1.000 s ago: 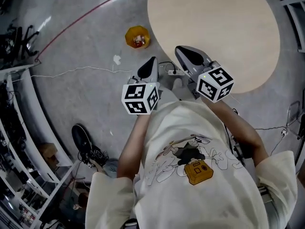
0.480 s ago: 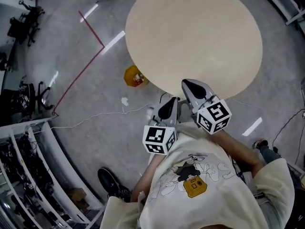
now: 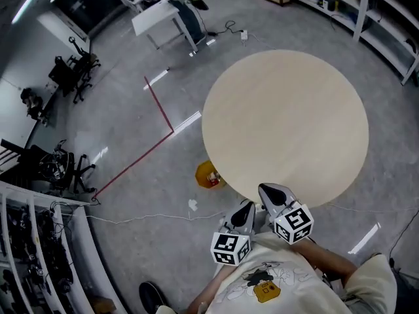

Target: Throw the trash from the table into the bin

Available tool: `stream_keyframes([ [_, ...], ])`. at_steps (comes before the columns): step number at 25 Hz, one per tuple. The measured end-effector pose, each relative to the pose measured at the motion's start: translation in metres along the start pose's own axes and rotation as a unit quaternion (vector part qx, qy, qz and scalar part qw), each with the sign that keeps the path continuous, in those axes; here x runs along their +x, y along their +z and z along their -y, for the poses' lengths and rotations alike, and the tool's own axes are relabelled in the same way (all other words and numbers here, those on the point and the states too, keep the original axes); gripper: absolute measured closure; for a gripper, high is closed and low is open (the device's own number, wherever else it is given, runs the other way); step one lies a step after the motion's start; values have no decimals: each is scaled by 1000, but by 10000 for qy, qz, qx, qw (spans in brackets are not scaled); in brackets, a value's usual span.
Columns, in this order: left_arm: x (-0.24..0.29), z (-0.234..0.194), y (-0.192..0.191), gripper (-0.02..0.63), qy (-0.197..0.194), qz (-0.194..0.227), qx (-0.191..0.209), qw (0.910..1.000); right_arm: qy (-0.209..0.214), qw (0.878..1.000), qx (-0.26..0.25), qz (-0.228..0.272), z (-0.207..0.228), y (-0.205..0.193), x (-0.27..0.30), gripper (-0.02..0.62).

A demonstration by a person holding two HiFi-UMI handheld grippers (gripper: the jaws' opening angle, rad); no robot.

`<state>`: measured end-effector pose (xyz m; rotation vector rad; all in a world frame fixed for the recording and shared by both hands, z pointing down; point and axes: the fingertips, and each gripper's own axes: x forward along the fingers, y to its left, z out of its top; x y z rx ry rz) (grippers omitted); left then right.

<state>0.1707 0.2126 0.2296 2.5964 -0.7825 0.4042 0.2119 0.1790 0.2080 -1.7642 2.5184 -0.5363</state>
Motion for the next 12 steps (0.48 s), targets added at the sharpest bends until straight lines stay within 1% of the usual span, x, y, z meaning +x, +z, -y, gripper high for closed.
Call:
stream_keyframes([
  [3, 12, -14, -1, 600, 148, 9, -9, 9999, 132, 9999, 15, -19, 9, -6, 17, 591],
  [7, 20, -23, 6, 600, 217, 78, -72, 9997, 236, 9997, -9, -34, 13, -3, 28, 591],
  [9, 31, -22, 1, 600, 213, 58, -72, 9997, 253, 9997, 1, -54, 22, -9, 30, 590],
  [12, 57, -18, -14, 600, 196, 27, -66, 9998, 256, 9996, 31, -93, 47, -28, 28, 590],
])
